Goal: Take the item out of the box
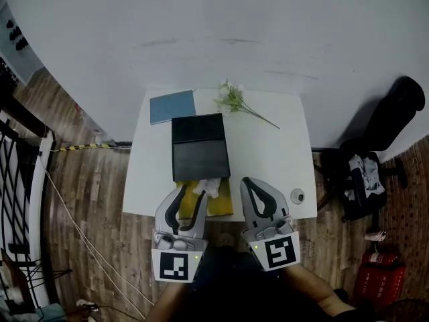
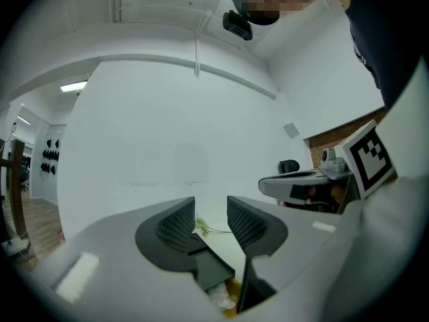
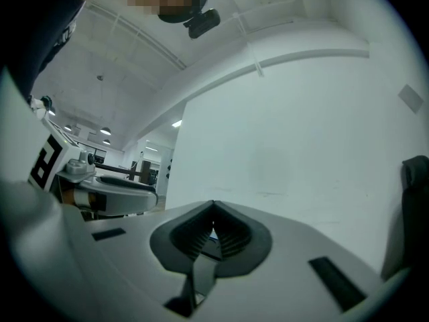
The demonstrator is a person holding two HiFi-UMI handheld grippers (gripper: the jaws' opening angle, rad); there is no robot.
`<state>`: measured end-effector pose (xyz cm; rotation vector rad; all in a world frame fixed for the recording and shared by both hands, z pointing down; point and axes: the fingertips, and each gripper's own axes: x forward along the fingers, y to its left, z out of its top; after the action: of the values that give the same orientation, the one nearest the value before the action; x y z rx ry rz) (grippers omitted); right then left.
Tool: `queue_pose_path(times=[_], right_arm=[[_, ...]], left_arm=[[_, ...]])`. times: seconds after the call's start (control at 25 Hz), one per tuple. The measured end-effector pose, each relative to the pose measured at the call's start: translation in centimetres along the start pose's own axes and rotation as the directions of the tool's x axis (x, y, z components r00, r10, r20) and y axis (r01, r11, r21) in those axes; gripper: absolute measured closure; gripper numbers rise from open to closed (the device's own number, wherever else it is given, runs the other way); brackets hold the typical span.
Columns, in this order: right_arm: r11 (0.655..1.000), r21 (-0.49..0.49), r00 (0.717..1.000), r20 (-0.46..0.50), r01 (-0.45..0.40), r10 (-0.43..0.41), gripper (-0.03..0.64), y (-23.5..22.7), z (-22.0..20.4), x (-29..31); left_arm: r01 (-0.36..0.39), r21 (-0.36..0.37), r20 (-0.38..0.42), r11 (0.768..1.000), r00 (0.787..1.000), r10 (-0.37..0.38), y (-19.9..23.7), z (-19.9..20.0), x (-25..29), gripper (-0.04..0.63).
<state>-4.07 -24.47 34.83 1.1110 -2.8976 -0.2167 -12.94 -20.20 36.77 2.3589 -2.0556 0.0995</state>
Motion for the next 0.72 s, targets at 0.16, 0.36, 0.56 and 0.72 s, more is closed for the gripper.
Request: queue_pose_path(times=[0.16, 0.36, 0.56, 0.72], right_arm=[[1.0, 0.011, 1.0, -0.026, 0.014, -0.014, 0.606, -0.1, -1.6, 0.2], [0.999, 0.017, 0.997, -0.069, 0.034, -0.033, 0.606, 0.0, -3.6, 0.2], [0.998, 0.027, 0.991, -0.124, 0.05, -0.046, 0.606, 0.2, -6.1, 0.7], [0.997, 0.04, 0.984, -0.17, 0.063, -0.055, 0.606, 0.5, -8.2, 0.8]], left_arm=[[0.016, 0.012, -0.04, 1.0, 0.999, -0.015, 0.0, -2.0, 0.6, 0.44], [0.058, 0.032, -0.122, 0.998, 0.991, -0.053, -0.3, -5.7, 1.5, 0.44], [0.133, 0.107, -0.168, 0.985, 0.979, -0.114, -0.3, -9.3, 2.5, 0.44], [0.184, 0.132, -0.247, 0.974, 0.958, -0.148, -0.4, -12.4, 3.2, 0.44]])
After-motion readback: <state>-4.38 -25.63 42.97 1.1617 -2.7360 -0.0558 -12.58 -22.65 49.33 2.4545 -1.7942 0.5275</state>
